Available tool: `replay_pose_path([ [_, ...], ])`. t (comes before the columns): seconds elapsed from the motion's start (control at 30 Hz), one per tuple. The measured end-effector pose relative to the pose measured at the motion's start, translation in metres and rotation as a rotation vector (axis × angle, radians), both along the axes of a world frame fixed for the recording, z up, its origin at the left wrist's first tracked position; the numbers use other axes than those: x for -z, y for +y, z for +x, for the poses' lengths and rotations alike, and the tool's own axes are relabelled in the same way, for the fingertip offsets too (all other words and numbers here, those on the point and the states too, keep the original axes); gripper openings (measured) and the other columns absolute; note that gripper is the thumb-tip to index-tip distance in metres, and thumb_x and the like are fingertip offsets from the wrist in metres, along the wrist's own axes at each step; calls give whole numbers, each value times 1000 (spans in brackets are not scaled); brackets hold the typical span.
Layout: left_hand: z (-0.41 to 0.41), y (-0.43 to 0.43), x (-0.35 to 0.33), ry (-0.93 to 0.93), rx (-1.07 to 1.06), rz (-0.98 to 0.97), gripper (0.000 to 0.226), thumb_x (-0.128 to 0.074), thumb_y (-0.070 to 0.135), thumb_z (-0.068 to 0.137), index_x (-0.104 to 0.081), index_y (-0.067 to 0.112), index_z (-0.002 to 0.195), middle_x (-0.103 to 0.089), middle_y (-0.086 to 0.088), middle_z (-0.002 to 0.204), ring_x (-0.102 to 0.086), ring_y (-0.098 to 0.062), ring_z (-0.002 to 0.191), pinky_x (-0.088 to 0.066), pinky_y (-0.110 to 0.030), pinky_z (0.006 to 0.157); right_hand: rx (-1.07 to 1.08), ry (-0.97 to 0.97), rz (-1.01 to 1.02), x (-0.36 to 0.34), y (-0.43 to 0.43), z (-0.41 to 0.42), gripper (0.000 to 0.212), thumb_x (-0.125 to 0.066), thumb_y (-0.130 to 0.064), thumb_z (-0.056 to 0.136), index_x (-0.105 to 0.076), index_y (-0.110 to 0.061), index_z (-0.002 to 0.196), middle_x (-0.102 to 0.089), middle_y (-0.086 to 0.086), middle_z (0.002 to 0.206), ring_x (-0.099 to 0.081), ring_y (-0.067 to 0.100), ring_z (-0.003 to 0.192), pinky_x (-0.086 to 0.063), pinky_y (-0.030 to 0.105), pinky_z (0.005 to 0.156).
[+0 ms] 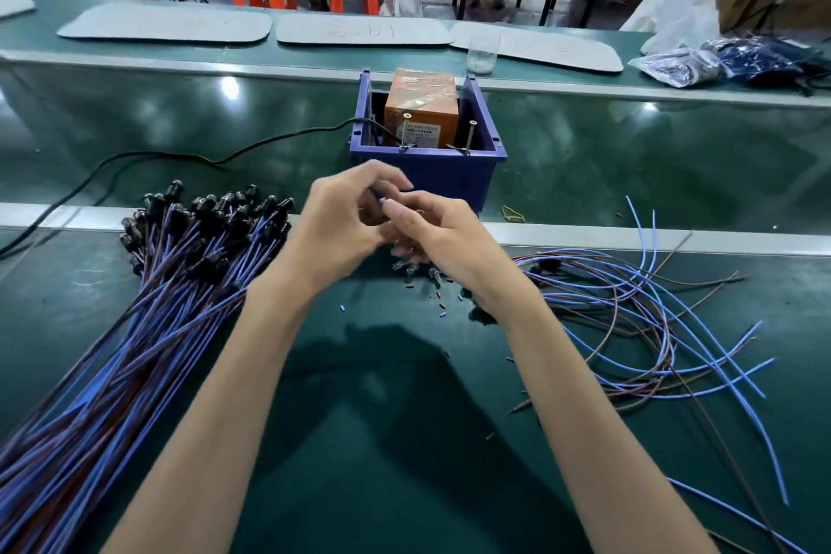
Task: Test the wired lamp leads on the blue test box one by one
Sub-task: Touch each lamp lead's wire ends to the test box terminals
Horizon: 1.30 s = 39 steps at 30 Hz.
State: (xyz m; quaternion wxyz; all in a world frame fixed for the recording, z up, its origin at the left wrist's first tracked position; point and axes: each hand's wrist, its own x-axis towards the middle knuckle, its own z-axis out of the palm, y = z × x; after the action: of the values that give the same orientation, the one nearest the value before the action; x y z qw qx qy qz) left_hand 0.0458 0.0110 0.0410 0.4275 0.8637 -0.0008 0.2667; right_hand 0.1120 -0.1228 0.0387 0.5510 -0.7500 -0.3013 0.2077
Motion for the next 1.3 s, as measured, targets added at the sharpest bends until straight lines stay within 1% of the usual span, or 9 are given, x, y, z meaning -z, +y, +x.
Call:
replay_pose_path([
  [0.2,2,-16,-6,-76,-99,191,43,-77,3,72,-61,6,111,-56,-7,101,-57,-18,81,-47,-20,74,207,40,220,-6,-4,2,10,-66,-13,90,-70,-15,81,-72,6,74,-67,10,65,-53,21,60],
  [0.3,-3,-20,-13,-124,-125,180,17,-71,30,80,-69,13,82,-65,1,83,-57,-11,73,-47,-26,69,292,72,301,-11,-10,9,6,-69,-17,88,-69,-14,82,-73,9,78,-70,17,70,-57,31,64],
  [0.37,-2,-23,-17,221,-108,74,45,-55,54,84,-69,19,60,-69,3,63,-64,-12,59,-52,-32,67,310,69,312,-12,-14,12,7,-70,-17,87,-69,-17,80,-73,6,76,-69,15,70,-57,31,69],
  [0.47,4,-27,-11,671,-153,-43,73,-29,69,91,-70,11,75,-75,-4,79,-72,-19,76,-52,-38,90,262,79,338,-12,-16,12,7,-70,-10,86,-69,-15,82,-71,-2,71,-66,8,66,-54,22,67],
  [0.57,15,-31,-7,453,-221,-565,56,-25,55,99,-62,13,99,-69,-10,103,-66,-22,94,-53,-35,87,222,75,309,-11,-16,11,8,-71,-6,84,-69,-14,83,-71,-1,71,-66,8,66,-54,20,66],
  [0.7,16,-25,-11,-19,-295,-1369,37,-30,31,105,-57,16,85,-70,3,70,-67,-8,71,-51,-20,68,245,61,259,-14,-22,16,13,-74,-7,80,-70,-18,76,-67,-8,63,-61,4,61,-49,15,62],
  [0.87,7,-13,-19,-295,-336,-1916,42,-25,25,107,-49,13,75,-55,3,45,-63,-12,45,-48,-26,60,352,196,423,-17,-37,30,14,-68,-1,82,-68,-13,90,-64,-1,72,-56,6,62,-46,17,62],
  [1.17,-3,-23,-33,-468,-352,-1933,37,-24,28,102,-34,18,68,-25,6,41,-19,-10,33,-19,-19,36,545,779,1106,-27,-59,47,20,-42,-4,97,-54,-9,82,-61,5,72,-57,14,67,-55,34,74],
  [1.3,-2,-33,-34,-350,-286,-1665,46,-22,46,103,-32,21,65,-22,7,46,-14,-10,37,-12,-21,36,404,759,1062,-33,-65,43,21,-37,-8,92,-42,-12,72,-37,0,64,-30,10,50,-33,18,45],
])
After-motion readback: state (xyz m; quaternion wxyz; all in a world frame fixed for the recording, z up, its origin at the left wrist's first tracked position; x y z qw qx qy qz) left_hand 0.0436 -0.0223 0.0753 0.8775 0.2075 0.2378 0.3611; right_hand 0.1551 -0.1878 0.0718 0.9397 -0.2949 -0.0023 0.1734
